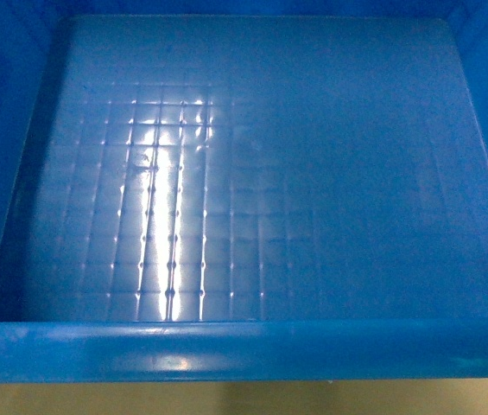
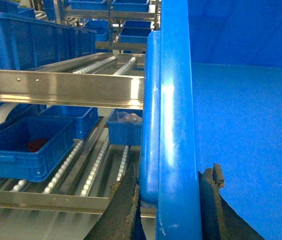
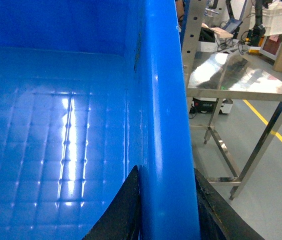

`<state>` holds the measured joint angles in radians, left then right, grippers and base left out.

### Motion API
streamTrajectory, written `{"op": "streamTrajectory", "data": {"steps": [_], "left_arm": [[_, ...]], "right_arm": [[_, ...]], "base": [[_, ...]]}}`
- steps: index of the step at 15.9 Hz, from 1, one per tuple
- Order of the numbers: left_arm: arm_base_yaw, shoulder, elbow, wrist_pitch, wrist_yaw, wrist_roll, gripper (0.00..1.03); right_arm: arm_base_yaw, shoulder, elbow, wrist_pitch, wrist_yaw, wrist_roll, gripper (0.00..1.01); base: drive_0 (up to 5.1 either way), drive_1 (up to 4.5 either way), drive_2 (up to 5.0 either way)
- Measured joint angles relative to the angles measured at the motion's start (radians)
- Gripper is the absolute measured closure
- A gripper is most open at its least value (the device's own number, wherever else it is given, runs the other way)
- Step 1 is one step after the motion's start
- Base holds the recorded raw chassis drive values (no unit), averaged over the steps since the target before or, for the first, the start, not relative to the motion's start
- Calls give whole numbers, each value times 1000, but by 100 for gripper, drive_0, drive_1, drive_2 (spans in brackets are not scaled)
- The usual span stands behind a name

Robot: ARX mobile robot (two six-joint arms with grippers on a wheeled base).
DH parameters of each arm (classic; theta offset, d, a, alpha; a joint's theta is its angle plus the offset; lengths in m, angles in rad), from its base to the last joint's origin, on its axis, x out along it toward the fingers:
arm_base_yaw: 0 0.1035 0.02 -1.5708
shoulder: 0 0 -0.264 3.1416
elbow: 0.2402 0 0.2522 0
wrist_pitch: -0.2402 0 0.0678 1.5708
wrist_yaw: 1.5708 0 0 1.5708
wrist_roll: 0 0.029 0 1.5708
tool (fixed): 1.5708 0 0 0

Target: Place box next to blue box on left shelf

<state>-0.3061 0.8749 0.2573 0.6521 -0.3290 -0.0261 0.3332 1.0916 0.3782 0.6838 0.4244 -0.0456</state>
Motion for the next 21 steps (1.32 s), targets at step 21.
{"op": "streamTrajectory", "data": {"steps": [21], "left_arm": [[2,-1,0,0,-8,0,85]], "right_arm": [[2,0,2,2,1,-1,79]], "base": [[-490,241,241]]}}
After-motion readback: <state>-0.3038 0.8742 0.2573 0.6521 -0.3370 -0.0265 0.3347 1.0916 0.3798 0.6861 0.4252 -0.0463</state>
